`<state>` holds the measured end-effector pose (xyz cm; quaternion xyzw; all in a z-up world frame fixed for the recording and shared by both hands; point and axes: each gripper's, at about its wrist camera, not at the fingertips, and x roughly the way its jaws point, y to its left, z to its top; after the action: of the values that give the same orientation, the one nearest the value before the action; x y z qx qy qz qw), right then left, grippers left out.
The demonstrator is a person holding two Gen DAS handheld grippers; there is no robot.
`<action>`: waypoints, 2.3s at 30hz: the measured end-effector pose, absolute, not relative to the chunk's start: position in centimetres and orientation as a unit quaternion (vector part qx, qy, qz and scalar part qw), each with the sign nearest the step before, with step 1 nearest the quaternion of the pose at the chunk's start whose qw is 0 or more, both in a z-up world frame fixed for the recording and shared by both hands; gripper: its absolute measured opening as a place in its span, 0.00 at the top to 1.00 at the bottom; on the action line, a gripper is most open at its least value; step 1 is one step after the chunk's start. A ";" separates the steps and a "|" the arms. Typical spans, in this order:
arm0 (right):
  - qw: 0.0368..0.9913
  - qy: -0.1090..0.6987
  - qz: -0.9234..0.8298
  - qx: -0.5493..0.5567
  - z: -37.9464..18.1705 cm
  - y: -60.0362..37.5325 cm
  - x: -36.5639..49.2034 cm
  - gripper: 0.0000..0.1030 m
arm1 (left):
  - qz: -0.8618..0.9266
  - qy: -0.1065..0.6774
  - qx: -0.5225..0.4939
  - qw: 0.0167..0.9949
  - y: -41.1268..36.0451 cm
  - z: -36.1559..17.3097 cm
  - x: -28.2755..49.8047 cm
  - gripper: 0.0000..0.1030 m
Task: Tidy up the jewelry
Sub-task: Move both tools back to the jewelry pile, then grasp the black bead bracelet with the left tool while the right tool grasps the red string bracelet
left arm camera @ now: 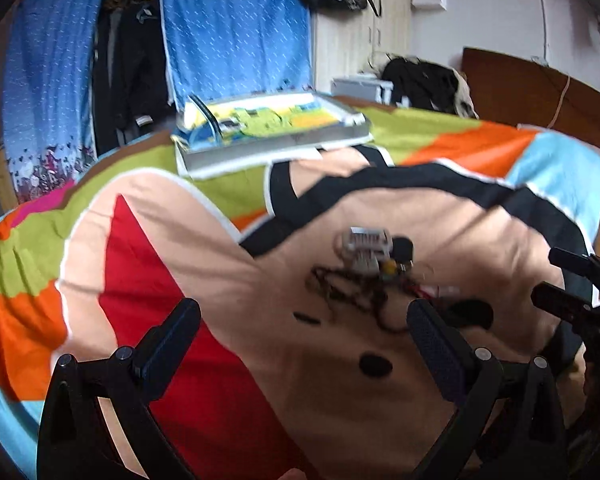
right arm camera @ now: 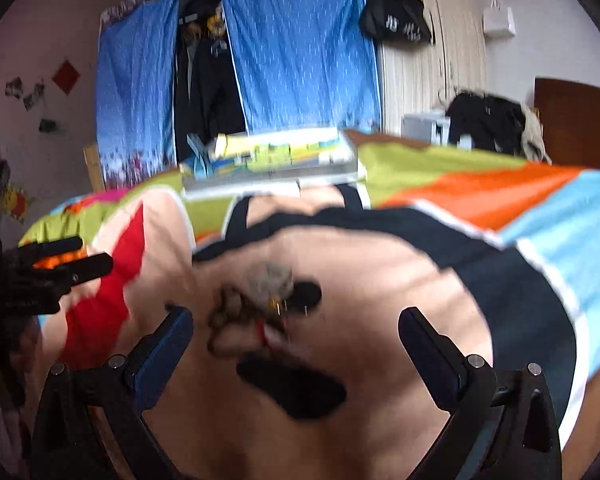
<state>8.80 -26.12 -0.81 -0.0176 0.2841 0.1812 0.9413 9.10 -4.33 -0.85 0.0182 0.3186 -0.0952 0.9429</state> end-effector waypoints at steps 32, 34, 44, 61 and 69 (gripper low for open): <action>0.896 0.389 0.214 -0.007 -6.2 -26.1 12.8 0.45 | -0.243 0.428 -0.030 0.870 -6.6 -4.8 16.8 0.55; 0.892 0.392 0.223 -0.010 -6.5 -25.5 13.3 0.49 | -0.250 0.445 -0.044 0.859 -6.6 -5.3 17.6 0.56; 0.871 0.425 0.246 -0.017 -8.1 -24.1 15.8 0.66 | -0.245 0.512 -0.102 0.817 -6.1 -7.6 21.0 0.74; 0.860 0.436 0.261 -0.054 -8.9 -22.2 17.3 0.93 | -0.231 0.524 -0.082 0.816 -6.4 -7.8 20.9 0.97; 0.869 0.416 0.266 -0.029 -7.2 -23.1 14.4 0.95 | -0.218 0.523 -0.091 0.819 -4.4 -6.4 18.2 0.97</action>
<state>14.40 -23.09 -7.18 -0.0292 0.4158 0.2664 0.8691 18.21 -4.44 -6.42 -0.0905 0.5227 -0.2181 0.8191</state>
